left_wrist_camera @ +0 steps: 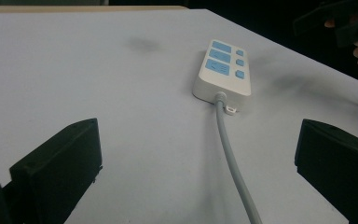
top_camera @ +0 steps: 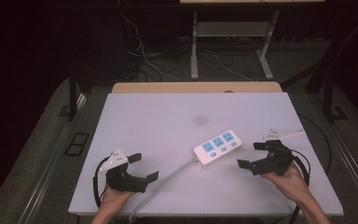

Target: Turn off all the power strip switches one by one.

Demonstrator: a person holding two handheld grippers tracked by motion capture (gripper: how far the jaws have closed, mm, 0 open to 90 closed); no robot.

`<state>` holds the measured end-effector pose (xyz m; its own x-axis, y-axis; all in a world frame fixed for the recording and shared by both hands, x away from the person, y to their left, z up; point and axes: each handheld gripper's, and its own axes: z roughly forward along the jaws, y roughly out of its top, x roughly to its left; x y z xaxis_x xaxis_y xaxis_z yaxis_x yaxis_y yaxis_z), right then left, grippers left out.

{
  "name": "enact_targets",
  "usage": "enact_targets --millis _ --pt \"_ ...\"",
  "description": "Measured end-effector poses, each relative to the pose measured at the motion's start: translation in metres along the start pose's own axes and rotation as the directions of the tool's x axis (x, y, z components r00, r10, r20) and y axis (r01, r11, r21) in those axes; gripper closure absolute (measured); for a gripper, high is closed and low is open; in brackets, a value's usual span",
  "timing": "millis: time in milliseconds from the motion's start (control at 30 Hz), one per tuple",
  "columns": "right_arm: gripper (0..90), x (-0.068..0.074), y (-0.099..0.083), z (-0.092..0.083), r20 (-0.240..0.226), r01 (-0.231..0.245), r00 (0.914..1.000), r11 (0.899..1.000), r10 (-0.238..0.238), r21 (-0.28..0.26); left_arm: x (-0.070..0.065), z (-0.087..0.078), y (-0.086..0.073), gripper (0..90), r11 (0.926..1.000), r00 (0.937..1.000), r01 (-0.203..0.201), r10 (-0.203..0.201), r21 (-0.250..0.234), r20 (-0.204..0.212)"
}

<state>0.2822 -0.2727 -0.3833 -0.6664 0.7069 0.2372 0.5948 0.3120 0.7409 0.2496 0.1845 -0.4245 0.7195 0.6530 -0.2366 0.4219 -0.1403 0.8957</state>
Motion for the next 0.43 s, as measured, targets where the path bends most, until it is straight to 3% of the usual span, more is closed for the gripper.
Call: enact_targets --millis 233,433 --pt "0.5 0.002 -0.03 -0.005 -0.022 -0.05 0.9985 0.997 0.049 -0.052 0.002 0.001 -0.001 0.0 0.9999 1.0 -0.002 0.002 0.017 -0.006" --pt "0.5 0.001 -0.046 -0.002 -0.047 -0.079 0.9961 0.994 0.075 -0.082 0.002 0.003 -0.001 0.0 0.9993 1.0 -0.006 0.006 0.037 -0.003"
